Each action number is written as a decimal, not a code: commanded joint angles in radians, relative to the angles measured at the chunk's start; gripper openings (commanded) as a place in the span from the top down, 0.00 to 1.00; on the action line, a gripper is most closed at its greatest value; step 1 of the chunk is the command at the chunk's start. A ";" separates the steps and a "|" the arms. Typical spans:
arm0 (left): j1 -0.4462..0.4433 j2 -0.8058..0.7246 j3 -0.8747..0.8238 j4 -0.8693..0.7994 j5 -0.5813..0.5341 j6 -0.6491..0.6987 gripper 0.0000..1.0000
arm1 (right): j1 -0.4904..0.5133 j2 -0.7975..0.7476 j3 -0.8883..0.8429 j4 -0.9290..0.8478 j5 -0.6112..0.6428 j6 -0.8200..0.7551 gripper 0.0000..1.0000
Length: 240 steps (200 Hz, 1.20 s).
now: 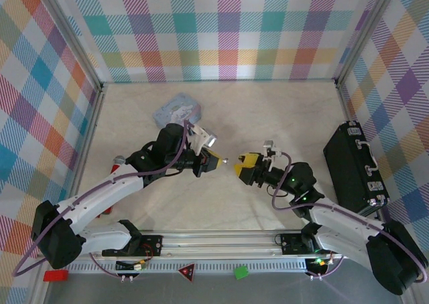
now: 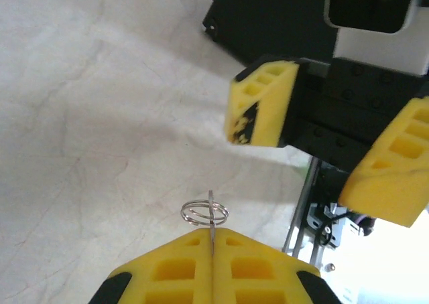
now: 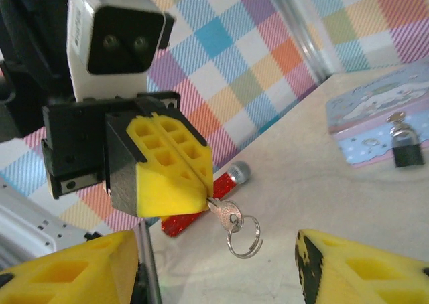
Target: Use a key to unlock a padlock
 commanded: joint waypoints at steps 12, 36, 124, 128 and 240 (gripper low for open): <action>-0.013 -0.009 0.044 -0.025 0.071 0.030 1.00 | -0.002 0.095 0.061 0.184 -0.154 0.066 0.43; -0.014 -0.002 0.052 -0.034 0.107 0.040 1.00 | -0.001 0.145 0.059 0.232 -0.169 0.088 0.54; -0.019 0.000 0.068 -0.077 0.123 0.065 1.00 | -0.002 0.169 0.080 0.228 -0.240 0.097 0.65; -0.018 0.001 0.069 -0.077 0.123 0.066 1.00 | -0.002 0.171 0.081 0.226 -0.241 0.097 0.65; -0.020 0.012 0.067 -0.062 0.094 0.063 1.00 | -0.003 0.144 0.076 0.159 -0.205 0.064 1.00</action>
